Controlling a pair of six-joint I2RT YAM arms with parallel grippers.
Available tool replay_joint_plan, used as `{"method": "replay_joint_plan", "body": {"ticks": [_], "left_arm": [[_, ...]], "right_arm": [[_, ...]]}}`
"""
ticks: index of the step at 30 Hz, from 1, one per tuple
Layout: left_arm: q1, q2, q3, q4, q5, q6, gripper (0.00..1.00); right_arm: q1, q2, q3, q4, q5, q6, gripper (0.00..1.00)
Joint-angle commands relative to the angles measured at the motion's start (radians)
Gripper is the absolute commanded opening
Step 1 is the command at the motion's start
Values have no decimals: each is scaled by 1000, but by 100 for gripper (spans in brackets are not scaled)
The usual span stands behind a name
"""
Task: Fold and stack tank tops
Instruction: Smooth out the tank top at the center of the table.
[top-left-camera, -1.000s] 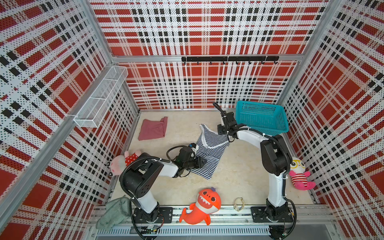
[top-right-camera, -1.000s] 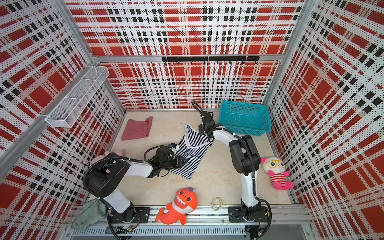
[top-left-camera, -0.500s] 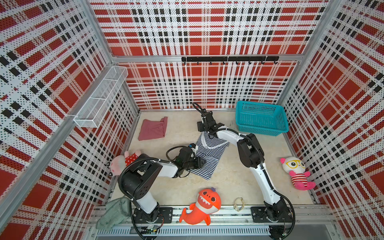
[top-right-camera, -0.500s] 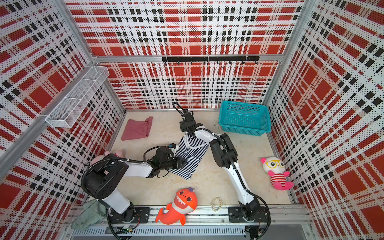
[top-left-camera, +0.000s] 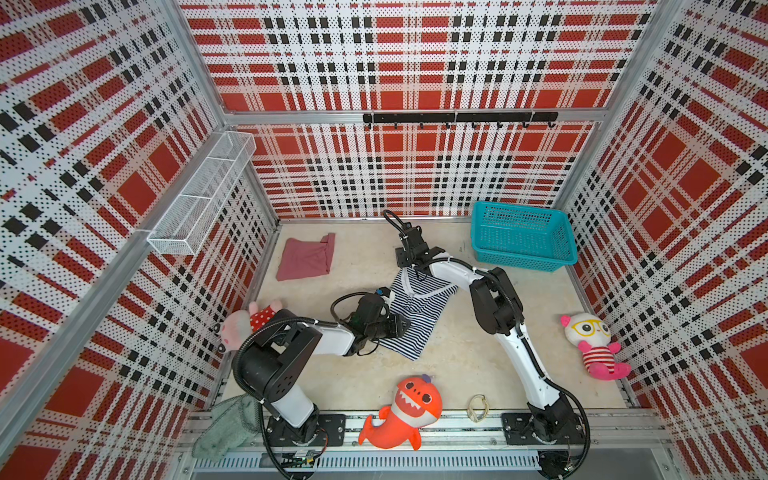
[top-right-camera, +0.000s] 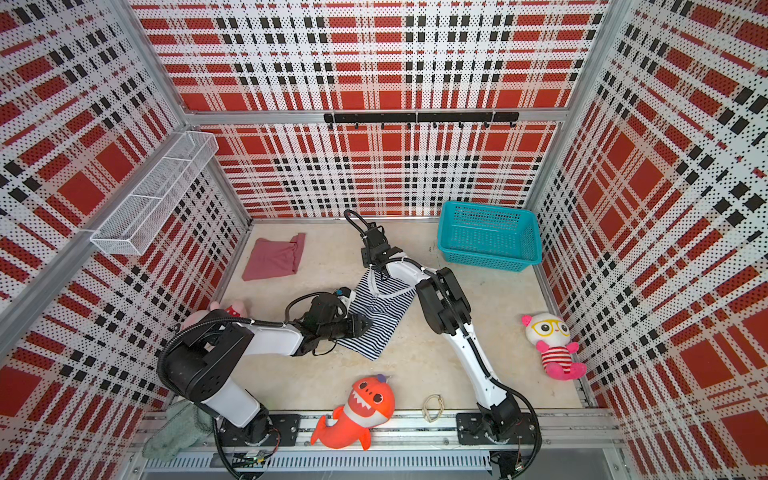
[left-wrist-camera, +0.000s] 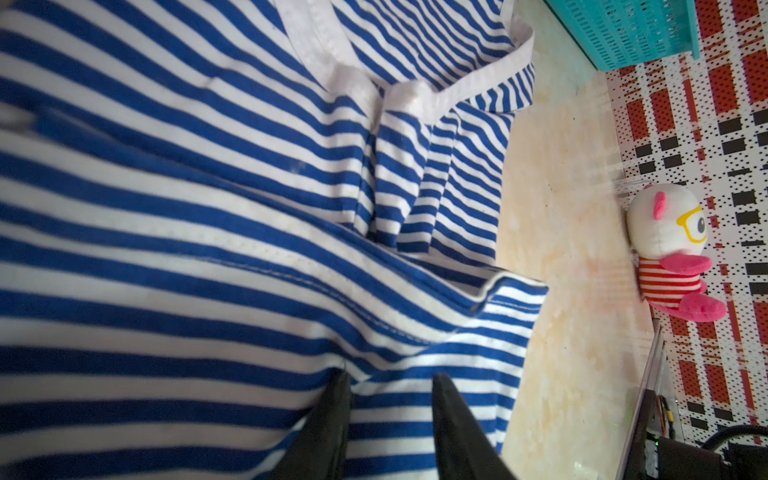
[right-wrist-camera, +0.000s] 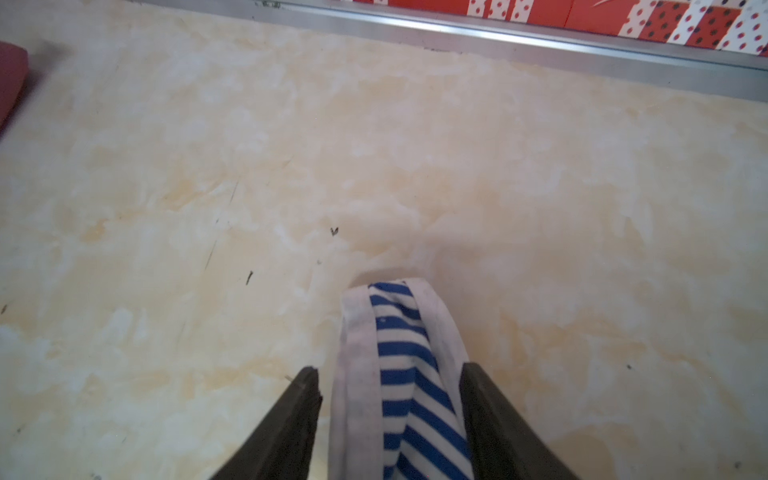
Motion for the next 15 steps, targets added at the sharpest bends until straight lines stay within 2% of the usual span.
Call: {"method": "replay_joint_plan", "body": {"ticks": [1, 4, 9, 15], "left_arm": [[16, 47, -64, -300, -75, -6, 38], [16, 47, -65, -302, -75, -6, 38], [14, 45, -64, -303, -75, -7, 38], [14, 43, -64, -303, -73, -6, 38]], "right_arm": [[12, 37, 44, -87, 3, 7, 56], [12, 22, 5, -84, 35, 28, 52], [9, -25, -41, -39, 57, 49, 39], [-14, -67, -63, -2, 41, 67, 26]]}}
